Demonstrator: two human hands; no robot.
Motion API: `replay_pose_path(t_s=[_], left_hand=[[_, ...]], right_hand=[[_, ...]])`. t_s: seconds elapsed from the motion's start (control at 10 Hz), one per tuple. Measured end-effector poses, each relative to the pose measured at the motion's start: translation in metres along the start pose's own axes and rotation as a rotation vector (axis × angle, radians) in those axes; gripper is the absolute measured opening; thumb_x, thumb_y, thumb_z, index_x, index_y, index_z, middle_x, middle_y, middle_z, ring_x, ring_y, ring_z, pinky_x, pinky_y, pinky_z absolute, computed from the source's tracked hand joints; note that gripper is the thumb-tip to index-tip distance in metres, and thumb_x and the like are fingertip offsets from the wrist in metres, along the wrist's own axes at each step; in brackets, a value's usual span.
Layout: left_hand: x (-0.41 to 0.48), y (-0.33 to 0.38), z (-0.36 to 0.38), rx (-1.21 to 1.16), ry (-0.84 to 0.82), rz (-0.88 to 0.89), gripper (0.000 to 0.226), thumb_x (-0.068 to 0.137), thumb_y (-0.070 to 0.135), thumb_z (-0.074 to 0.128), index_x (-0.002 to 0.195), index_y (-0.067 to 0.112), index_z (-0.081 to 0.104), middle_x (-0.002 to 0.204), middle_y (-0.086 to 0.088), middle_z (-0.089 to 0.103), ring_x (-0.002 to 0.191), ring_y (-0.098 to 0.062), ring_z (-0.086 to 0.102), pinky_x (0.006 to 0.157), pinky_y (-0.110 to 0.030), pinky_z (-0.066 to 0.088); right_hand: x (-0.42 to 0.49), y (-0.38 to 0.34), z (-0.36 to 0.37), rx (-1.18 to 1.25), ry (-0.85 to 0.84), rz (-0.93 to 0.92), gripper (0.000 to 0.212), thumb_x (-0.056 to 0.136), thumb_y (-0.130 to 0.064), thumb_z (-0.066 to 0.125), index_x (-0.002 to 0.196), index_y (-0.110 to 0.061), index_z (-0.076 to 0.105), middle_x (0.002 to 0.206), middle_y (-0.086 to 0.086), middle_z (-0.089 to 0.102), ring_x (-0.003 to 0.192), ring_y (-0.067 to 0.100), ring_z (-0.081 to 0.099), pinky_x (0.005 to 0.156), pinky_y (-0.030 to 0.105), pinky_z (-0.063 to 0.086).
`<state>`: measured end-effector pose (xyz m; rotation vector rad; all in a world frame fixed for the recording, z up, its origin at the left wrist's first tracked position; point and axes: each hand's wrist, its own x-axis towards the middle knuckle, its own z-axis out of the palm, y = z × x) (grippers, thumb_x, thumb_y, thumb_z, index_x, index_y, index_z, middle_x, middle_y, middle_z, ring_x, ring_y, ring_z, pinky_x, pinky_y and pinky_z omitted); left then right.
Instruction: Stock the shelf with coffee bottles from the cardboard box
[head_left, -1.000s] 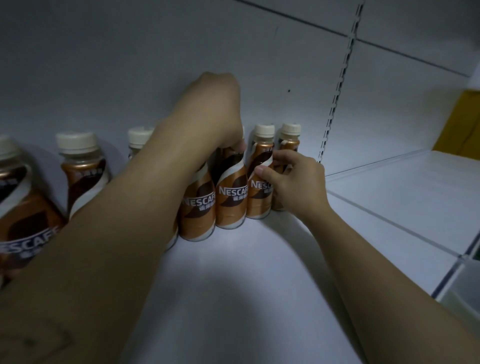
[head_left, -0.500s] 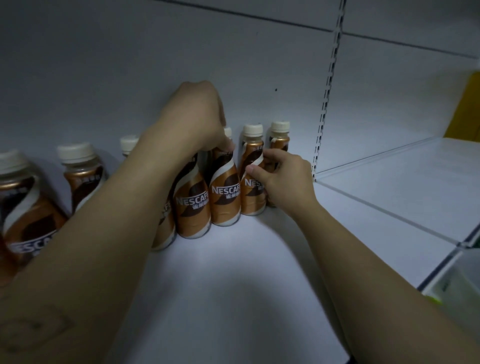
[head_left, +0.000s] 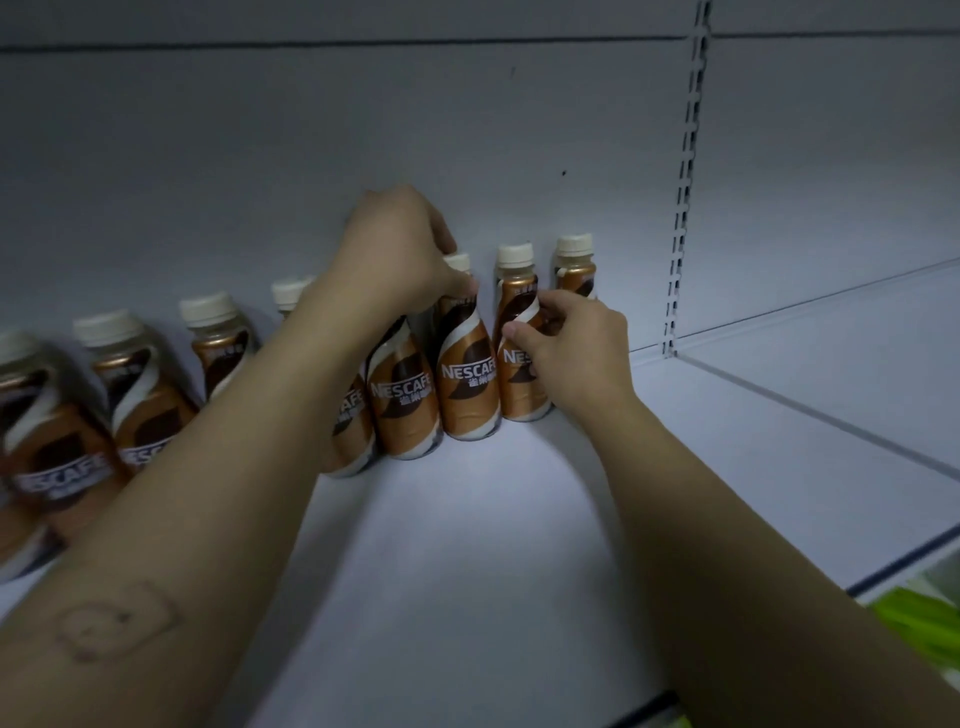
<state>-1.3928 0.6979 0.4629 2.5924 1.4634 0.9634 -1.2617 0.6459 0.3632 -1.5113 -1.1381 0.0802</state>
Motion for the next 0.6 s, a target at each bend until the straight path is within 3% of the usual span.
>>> replay_pose_path(t_s=[0.1,0.2,0.4,0.5,0.6], left_hand=[[-0.004,-0.002,0.006,-0.001,0.033,0.001,0.043,0.077,0.036,0.077,0.114,0.016,0.067,0.105,-0.004,0.067,0.089,-0.018,0.062,0.073,-0.03,0.051],[-0.013,-0.005,0.01,0.026,0.073,0.02,0.046,0.079,0.039,0.075,0.118,0.017,0.066,0.109,-0.004,0.067,0.095,-0.02,0.063,0.083,-0.036,0.054],[-0.046,-0.017,0.008,0.249,0.189,0.239,0.055,0.084,0.047,0.064,0.131,0.02,0.056,0.126,-0.004,0.059,0.112,-0.025,0.055,0.098,-0.04,0.042],[-0.068,-0.028,-0.006,0.237,0.196,0.277,0.057,0.084,0.055,0.059,0.132,0.023,0.056,0.131,-0.001,0.059,0.12,-0.023,0.051,0.107,-0.039,0.031],[-0.085,-0.045,-0.023,0.202,0.155,0.27,0.059,0.082,0.06,0.057,0.128,0.024,0.06,0.127,0.001,0.062,0.116,-0.022,0.053,0.104,-0.039,0.036]], right_hand=[[0.0,0.001,-0.002,-0.002,0.007,-0.018,0.037,0.085,-0.025,0.072,0.119,-0.014,0.067,0.107,0.001,0.069,0.09,0.011,0.059,0.09,0.032,0.051],[0.0,0.001,-0.003,-0.014,-0.016,-0.022,0.036,0.084,-0.024,0.072,0.118,-0.014,0.067,0.109,0.001,0.07,0.095,0.012,0.059,0.086,0.024,0.044],[0.0,-0.011,-0.011,-0.076,0.078,-0.056,0.056,0.082,-0.033,0.073,0.132,-0.017,0.055,0.126,0.004,0.059,0.114,0.019,0.056,0.093,0.027,0.041],[-0.007,-0.023,-0.013,-0.128,0.067,-0.081,0.056,0.082,-0.039,0.071,0.131,-0.017,0.055,0.126,0.004,0.056,0.113,0.021,0.056,0.088,0.028,0.041],[-0.021,-0.042,-0.007,-0.212,0.002,-0.133,0.063,0.081,-0.046,0.069,0.135,-0.019,0.051,0.136,0.002,0.052,0.122,0.022,0.051,0.095,0.033,0.043]])
